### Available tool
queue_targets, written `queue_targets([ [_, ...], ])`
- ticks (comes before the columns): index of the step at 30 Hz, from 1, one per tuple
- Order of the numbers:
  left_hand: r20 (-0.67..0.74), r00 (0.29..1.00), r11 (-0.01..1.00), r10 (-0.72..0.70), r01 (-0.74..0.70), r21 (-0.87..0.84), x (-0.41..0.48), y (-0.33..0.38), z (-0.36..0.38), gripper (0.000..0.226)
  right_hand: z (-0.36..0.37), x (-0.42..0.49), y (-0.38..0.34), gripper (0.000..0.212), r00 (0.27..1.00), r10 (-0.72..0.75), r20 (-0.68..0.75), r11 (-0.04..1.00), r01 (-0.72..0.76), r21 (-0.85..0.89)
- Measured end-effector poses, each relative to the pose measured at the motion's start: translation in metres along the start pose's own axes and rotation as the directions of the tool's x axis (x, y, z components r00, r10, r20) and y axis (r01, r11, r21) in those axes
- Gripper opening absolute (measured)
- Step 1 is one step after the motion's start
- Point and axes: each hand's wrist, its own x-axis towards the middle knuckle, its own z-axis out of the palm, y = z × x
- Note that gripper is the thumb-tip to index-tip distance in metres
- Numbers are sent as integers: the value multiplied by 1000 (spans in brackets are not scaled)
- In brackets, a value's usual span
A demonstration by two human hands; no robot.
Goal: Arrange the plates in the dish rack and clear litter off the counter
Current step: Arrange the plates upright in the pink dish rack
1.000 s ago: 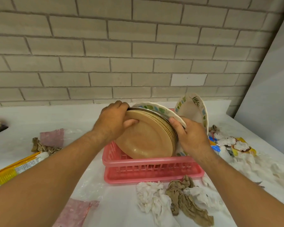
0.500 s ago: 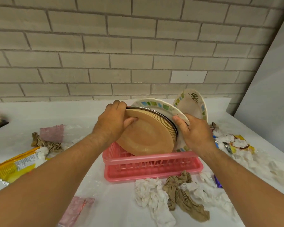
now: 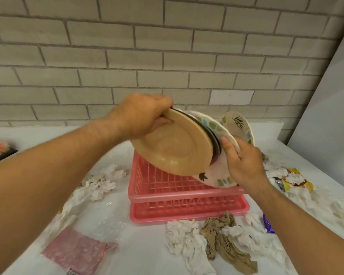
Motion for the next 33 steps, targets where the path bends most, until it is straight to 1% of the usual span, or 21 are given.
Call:
queue_targets([
  [2,-43,997,996,65,-62,56,6,-11,-16,22,-3,6,-6,31,998,13,-65,1000,-13,-3],
  [4,-46,984,977,171,-164,137,8,-18,-26,17,-6,13,-12,26,994,36,-106,999,-36,4],
  [6,34,960,933,279,-279,225,7,-19,-26,15,-6,18,-19,27,988,46,-150,999,-44,18],
  [9,209,887,827,412,-460,324,0,-19,-13,28,-4,21,-24,32,976,81,-200,996,-75,37],
  [10,229,868,803,441,-496,332,-4,-20,-8,28,-3,21,-24,34,974,94,-208,995,-89,38],
  [12,209,858,793,470,-514,326,-13,-24,2,25,-3,20,-24,36,971,110,-211,994,-105,36],
  [14,178,870,817,459,-492,301,-20,-24,12,25,-2,17,-22,36,971,111,-213,994,-110,16],
  [16,175,888,851,426,-459,256,-27,-21,26,30,-1,15,-21,36,969,117,-216,993,-122,-9],
  [17,189,903,878,385,-421,228,-31,-20,32,34,0,15,-20,36,969,121,-215,991,-129,-24],
  [19,214,940,941,265,-301,156,-37,-21,42,40,1,16,-19,37,969,132,-209,988,-147,-58],
  [21,219,961,984,171,-179,14,-41,-25,46,39,3,16,-18,39,967,153,-206,981,-174,-88],
  [23,246,964,983,99,-57,-172,-45,-28,48,38,4,17,-16,39,964,168,-208,973,-196,-123],
  [25,302,953,929,2,110,-353,-48,-28,45,44,5,17,-14,40,963,178,-204,967,-209,-144],
  [26,328,943,871,-51,202,-447,-49,-28,43,47,5,17,-13,40,963,186,-198,965,-217,-148],
  [27,349,931,781,-106,295,-550,-50,-28,39,49,6,17,-12,41,962,195,-189,962,-225,-155],
  [28,365,918,662,-158,372,-650,-50,-27,36,50,8,17,-11,40,962,204,-182,958,-234,-168],
  [29,369,907,551,-203,417,-722,-50,-25,35,49,10,17,-10,39,962,208,-179,953,-241,-184],
  [30,355,904,497,-239,428,-755,-51,-22,35,45,12,16,-9,38,962,206,-182,948,-243,-208],
  [31,322,906,517,-275,422,-745,-51,-17,37,41,15,15,-8,37,963,198,-185,942,-239,-237],
  [33,236,910,628,-341,407,-663,-52,-6,46,33,19,14,-6,36,967,181,-182,936,-226,-271],
])
